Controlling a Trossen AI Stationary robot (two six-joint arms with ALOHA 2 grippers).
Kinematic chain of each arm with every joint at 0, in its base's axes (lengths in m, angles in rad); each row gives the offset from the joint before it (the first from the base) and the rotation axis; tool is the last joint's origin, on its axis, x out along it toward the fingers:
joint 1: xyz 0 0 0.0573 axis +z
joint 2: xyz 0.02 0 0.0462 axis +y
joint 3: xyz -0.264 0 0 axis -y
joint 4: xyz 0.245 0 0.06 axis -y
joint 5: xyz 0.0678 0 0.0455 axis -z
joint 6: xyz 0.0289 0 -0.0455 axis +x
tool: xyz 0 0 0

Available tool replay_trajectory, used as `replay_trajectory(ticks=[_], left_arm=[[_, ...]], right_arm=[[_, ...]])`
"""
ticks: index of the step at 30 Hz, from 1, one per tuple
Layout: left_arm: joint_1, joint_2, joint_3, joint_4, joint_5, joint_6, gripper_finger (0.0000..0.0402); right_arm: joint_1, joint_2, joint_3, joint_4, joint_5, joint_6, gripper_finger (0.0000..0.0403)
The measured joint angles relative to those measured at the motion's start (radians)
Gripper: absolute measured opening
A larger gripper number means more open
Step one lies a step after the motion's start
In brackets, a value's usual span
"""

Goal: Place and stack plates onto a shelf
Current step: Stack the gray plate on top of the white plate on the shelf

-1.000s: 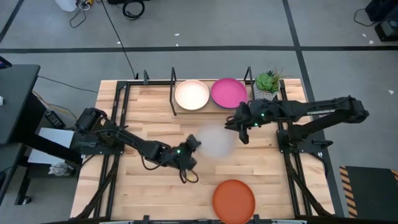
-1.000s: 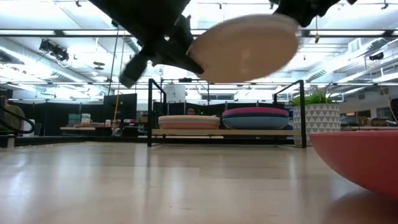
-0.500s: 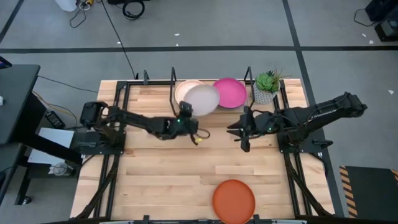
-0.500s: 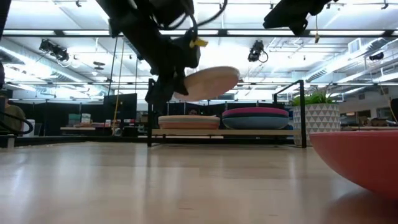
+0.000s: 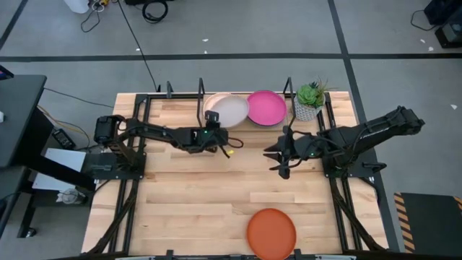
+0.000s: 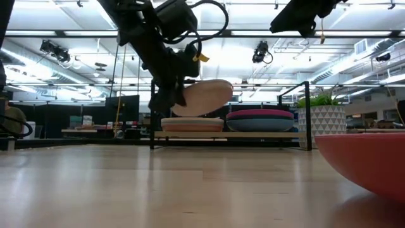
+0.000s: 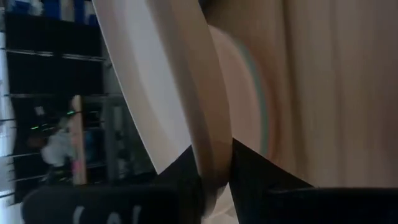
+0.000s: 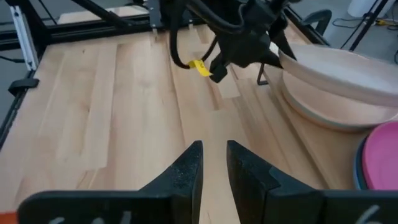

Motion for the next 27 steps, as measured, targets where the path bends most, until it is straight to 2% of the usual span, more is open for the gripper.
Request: replay_trajectory(ticks=[3,11,15,22,27], left_arm=[[0.023,0.0,0.0,-0.006,0.059,-0.038,0.0073],[0.048,0.0,0.001,-0.019,0.077,-0.101,0.0086],[0.047,0.0,0.029,-0.085,0.134,-0.17,0.0111],[0.04,-0.004,0.113,-0.236,0.147,-0.246,0.0148],[0.043,-0.004,0.165,-0.315,0.267,-0.307,0.0157]], right_arm=[[0.01,0.0,0.0,0.004,0.0,0.001,0.0078],[0.018,0.0,0.0,0.004,0.005,-0.003,0.0078],[0.018,0.0,0.0,0.003,0.005,-0.005,0.0078],[0.018,0.0,0.0,-0.001,0.005,-0.001,0.0078],[0.018,0.0,0.0,-0.003,0.005,-0.002,0.0078]])
